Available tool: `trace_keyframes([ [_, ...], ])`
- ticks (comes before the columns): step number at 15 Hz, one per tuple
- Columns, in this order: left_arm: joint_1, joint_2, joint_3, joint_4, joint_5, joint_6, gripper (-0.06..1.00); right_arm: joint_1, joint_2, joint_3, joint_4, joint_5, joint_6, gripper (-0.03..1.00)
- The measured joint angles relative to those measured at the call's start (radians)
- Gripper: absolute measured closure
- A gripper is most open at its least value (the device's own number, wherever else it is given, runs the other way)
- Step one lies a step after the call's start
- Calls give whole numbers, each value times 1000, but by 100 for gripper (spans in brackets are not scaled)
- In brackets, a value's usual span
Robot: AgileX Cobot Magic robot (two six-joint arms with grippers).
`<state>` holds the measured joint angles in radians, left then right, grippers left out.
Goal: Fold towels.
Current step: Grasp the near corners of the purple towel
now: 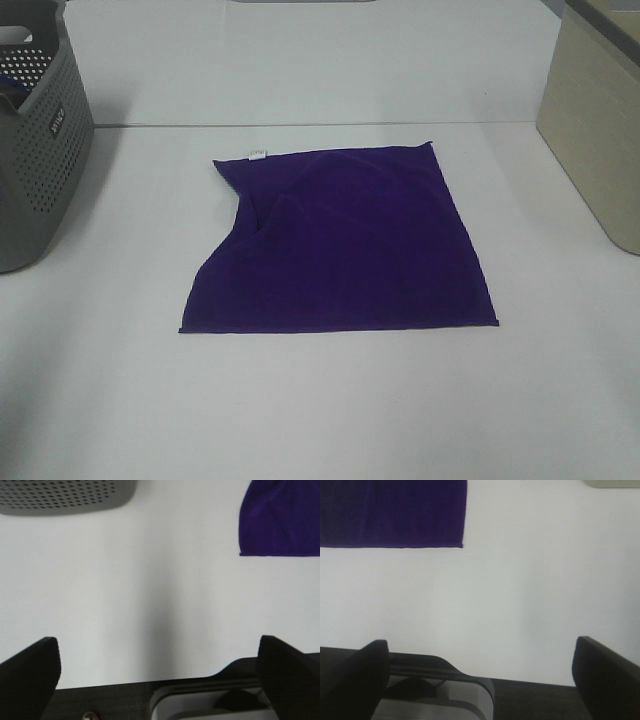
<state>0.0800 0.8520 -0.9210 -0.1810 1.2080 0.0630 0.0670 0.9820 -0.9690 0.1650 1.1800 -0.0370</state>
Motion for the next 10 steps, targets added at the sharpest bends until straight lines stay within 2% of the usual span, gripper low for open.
trace_keyframes([
  [2,0,191,-9,-161,-57,111,-4,0,224,-68,111,-48,-89,2],
  [4,-1,371,-9,-371,-112,280,-4,-2,354,-92,214,-95,-184,2],
  [5,-7,451,-9,-439,-140,343,-4,-16,400,-92,257,-105,-222,2],
  [7,-50,576,-14,-484,-200,393,-4,-71,471,-93,326,-109,-301,3],
  [9,-159,745,-61,-489,-300,402,-4,-160,557,-93,454,-115,-438,3],
  [10,-186,812,-102,-496,-335,393,-4,-180,599,-93,485,-121,-479,3],
])
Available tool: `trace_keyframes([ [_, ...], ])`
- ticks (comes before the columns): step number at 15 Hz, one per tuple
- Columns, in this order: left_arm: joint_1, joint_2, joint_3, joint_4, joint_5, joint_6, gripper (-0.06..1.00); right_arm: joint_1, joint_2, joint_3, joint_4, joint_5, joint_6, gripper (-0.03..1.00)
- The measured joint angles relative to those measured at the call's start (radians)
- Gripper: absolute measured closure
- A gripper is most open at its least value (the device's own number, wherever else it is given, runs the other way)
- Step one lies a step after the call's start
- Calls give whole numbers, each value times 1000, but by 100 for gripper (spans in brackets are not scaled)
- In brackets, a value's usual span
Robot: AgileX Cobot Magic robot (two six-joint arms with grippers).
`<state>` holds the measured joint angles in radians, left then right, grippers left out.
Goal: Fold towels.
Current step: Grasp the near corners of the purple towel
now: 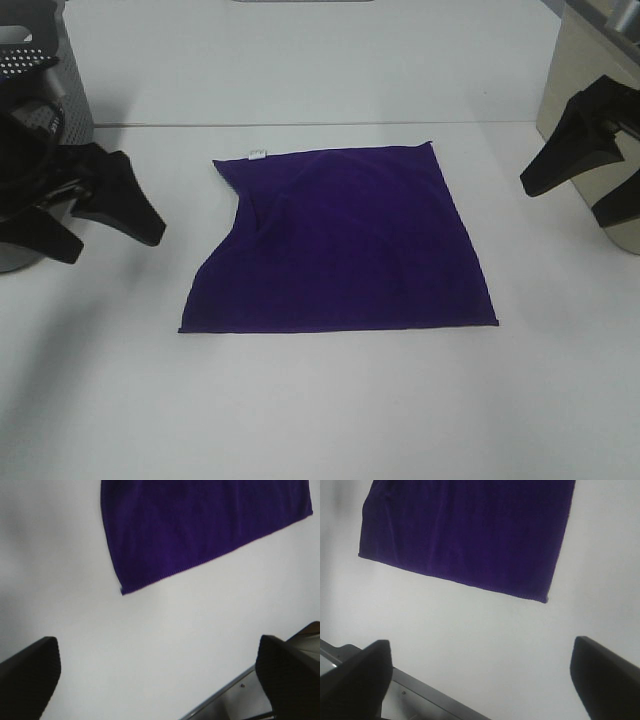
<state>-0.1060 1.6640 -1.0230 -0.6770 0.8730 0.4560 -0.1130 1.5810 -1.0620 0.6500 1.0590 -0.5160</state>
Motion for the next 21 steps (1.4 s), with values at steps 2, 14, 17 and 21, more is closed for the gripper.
trace_keyframes([
  [2,-11,125,-91,-1,-15,-10,-4,-8,82,0,6,0,-43,3],
  [14,-15,386,-189,11,-97,-18,-4,-8,353,0,42,-213,-68,3],
  [17,-15,438,-214,-23,-93,-17,-4,-8,411,0,43,-264,-74,3],
  [21,-15,460,-230,-49,-74,-14,-4,-8,433,-4,65,-266,-77,4],
])
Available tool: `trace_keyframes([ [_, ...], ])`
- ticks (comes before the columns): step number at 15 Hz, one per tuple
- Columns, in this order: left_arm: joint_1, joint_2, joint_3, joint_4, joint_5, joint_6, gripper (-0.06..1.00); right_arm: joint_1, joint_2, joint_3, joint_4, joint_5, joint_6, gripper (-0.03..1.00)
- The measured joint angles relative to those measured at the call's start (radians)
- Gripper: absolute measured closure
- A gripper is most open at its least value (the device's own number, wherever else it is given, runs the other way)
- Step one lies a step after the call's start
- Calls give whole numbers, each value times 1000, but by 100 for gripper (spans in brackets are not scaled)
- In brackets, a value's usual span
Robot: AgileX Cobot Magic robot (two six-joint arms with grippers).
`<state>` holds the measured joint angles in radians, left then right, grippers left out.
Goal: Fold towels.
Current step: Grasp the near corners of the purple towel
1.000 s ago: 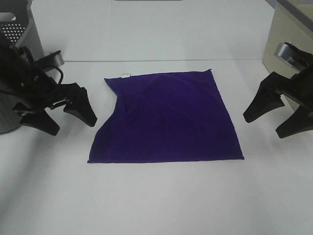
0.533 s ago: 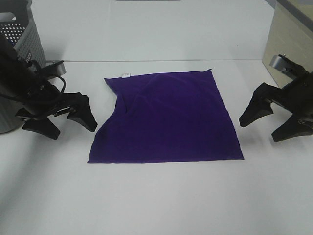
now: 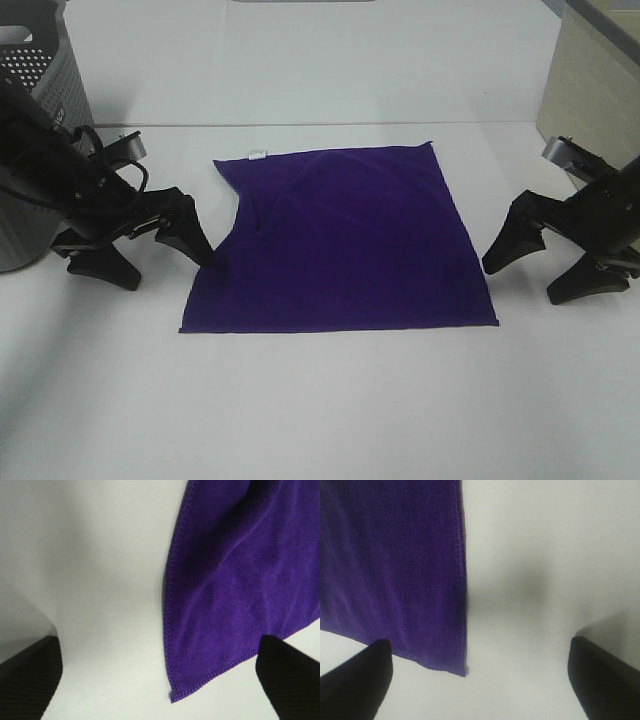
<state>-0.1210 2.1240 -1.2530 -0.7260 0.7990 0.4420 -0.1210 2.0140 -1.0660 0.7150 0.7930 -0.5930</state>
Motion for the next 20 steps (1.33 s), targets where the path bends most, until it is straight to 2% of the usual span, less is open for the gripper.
trace_keyframes([
  [4,-12,1,0,-7,4,0,-4,11,4,-2,0,2,0,5],
  [7,-92,3,0,-5,-6,-30,2,101,23,-9,8,-15,42,9],
  [9,-148,16,-17,-2,-18,-75,10,168,45,-17,26,-21,66,15],
  [11,-198,57,-69,8,3,-145,22,226,55,-17,26,-38,87,30],
  [12,-216,82,-101,29,18,-192,34,237,58,-17,26,-45,96,39],
  [14,-238,118,-147,83,49,-243,71,237,67,-17,19,-49,112,57],
  [15,-245,126,-161,101,56,-244,87,237,69,-16,18,-47,113,67],
  [16,-248,131,-169,109,59,-240,93,237,74,-15,11,-46,113,80],
  [17,-249,131,-169,109,59,-235,93,237,78,-15,5,-39,113,92],
  [20,-254,129,-177,147,105,-198,93,238,79,-14,4,8,113,94],
])
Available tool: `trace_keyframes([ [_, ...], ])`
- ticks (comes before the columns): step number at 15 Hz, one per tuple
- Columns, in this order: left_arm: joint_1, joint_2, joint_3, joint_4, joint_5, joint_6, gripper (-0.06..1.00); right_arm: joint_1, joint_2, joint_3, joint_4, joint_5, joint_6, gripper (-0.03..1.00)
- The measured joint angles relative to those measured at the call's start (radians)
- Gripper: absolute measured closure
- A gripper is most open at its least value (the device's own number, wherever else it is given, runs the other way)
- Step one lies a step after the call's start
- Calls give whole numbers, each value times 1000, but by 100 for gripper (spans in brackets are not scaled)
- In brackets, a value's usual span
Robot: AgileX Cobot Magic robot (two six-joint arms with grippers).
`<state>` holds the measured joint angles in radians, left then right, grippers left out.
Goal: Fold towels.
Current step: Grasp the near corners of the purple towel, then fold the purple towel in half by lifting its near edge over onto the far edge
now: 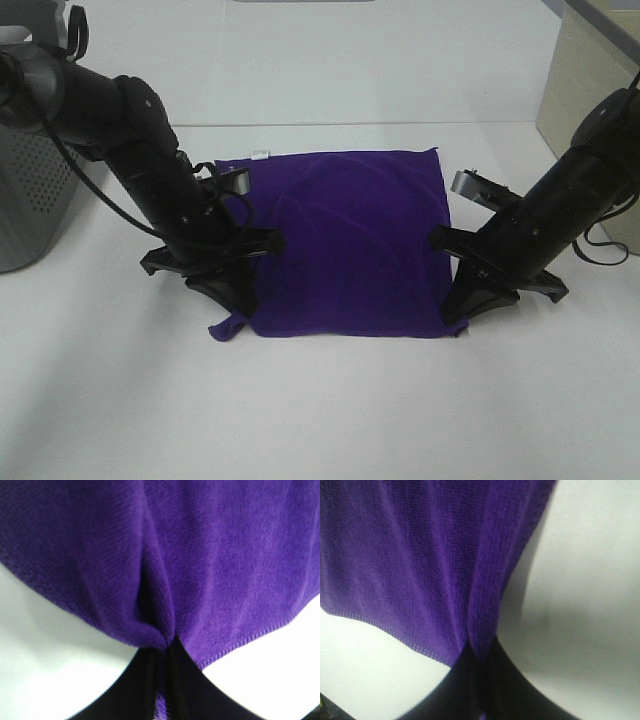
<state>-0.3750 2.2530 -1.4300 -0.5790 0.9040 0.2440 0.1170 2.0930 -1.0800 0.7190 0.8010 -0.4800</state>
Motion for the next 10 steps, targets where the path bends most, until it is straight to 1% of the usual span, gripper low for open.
trace_keyframes([
  [3,-4,-40,11,116,62,4,94,0,-52,13,-22,53,24,94],
  [4,-4,-65,13,135,75,4,94,0,-87,13,-20,66,27,94],
  [8,-4,-213,13,163,82,-7,94,0,-225,7,-37,87,53,94],
  [10,-3,-242,9,174,62,-23,94,0,-238,-41,-52,96,55,94],
])
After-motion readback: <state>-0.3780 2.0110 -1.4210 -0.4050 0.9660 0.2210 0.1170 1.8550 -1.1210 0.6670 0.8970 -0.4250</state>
